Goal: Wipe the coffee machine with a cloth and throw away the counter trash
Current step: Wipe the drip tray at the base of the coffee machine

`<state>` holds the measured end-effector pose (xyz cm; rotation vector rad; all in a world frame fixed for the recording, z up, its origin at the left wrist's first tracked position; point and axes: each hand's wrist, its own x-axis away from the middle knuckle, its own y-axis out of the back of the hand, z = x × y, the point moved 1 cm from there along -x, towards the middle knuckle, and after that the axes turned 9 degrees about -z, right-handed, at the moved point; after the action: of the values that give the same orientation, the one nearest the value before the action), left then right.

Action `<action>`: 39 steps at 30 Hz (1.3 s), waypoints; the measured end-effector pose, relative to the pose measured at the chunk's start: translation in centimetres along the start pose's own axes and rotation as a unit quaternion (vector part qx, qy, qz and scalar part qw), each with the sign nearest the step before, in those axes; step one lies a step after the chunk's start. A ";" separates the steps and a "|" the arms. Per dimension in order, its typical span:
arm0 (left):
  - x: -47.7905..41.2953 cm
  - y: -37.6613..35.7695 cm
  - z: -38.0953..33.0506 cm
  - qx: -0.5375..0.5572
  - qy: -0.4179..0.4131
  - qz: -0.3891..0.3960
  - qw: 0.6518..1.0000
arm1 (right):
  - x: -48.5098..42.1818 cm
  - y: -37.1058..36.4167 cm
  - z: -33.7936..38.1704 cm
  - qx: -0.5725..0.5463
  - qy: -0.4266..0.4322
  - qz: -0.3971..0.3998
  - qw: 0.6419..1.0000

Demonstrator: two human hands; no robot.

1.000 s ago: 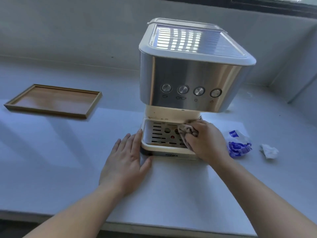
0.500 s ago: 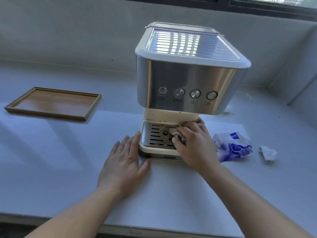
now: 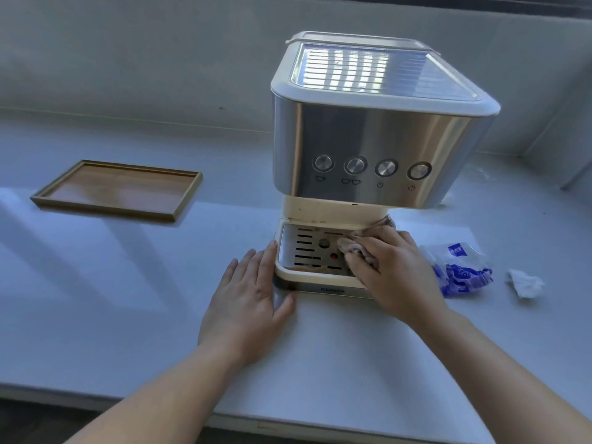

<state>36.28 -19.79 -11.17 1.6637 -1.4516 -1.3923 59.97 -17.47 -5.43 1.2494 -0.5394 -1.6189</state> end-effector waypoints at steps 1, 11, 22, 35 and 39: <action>-0.1 0.0 0.0 0.000 -0.001 -0.002 1.000 | 0.4 0.7 -0.7 -0.007 -0.007 -0.006 1.000; -0.2 0.1 -0.2 -0.006 0.000 -0.008 1.000 | 1.9 -0.5 3.6 -0.006 0.065 0.042 0.997; -0.3 0.2 -0.3 -0.002 -0.003 -0.008 1.000 | 2.0 -0.1 3.7 -0.009 0.069 0.054 0.996; -0.2 0.2 -0.3 -0.001 -0.005 -0.017 1.000 | 2.0 -1.6 5.9 -0.019 0.095 0.032 0.995; -0.2 0.2 -0.2 -0.005 -0.007 -0.012 1.000 | 1.6 -1.4 4.9 0.001 0.119 0.024 0.993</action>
<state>36.44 -19.77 -10.83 1.6733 -1.4351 -1.4236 54.97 -19.33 -5.47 1.3971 -0.4188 -1.4057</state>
